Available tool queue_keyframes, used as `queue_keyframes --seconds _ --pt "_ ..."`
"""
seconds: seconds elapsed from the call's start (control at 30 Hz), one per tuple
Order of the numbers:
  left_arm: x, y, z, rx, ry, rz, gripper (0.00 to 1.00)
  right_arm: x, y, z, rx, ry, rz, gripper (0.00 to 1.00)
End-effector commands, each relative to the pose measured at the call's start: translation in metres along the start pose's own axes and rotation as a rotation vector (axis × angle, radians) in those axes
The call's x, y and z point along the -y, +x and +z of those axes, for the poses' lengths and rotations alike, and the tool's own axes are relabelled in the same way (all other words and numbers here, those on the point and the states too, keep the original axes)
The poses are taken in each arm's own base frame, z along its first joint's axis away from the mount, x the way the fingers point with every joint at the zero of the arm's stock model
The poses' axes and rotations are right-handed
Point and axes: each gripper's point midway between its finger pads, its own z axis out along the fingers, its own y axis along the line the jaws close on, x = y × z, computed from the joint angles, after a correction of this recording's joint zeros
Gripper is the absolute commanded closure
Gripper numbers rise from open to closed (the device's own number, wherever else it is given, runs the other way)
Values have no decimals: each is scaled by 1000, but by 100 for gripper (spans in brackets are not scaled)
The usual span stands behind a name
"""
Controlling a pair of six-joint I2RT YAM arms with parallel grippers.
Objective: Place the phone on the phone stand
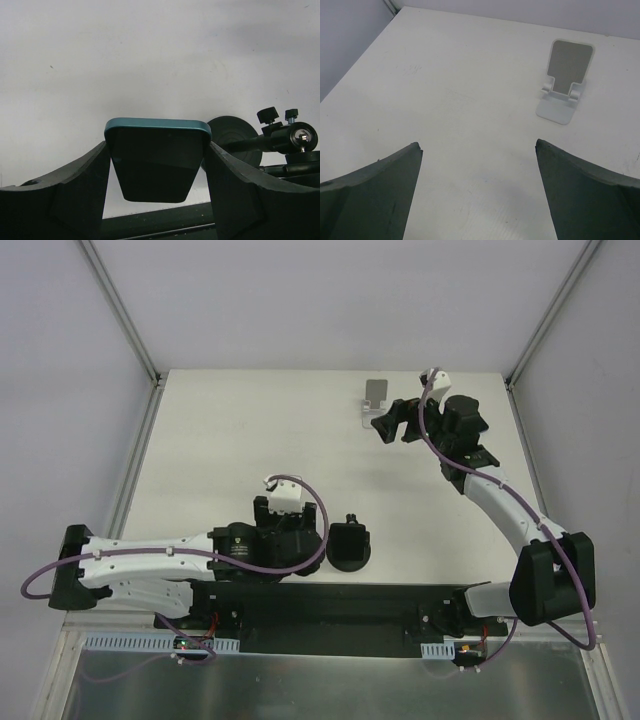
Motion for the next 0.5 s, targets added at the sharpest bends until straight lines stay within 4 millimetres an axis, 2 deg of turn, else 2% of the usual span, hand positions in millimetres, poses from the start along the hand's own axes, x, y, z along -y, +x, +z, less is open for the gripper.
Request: queue_keyframes --seconds 0.0,0.13,0.27,0.47 --pt "4 -31 -5 128 -55 -45 100 -12 -29 -7 103 -24 -17 2" --pt "14 -25 -4 145 -65 -10 100 -14 -30 -6 104 -29 -16 2" --pt "13 -15 -1 169 -86 -28 100 -13 -28 -5 100 -28 -11 1" --pt "18 -11 3 195 -106 -38 100 -12 -27 -4 98 -23 -13 2"
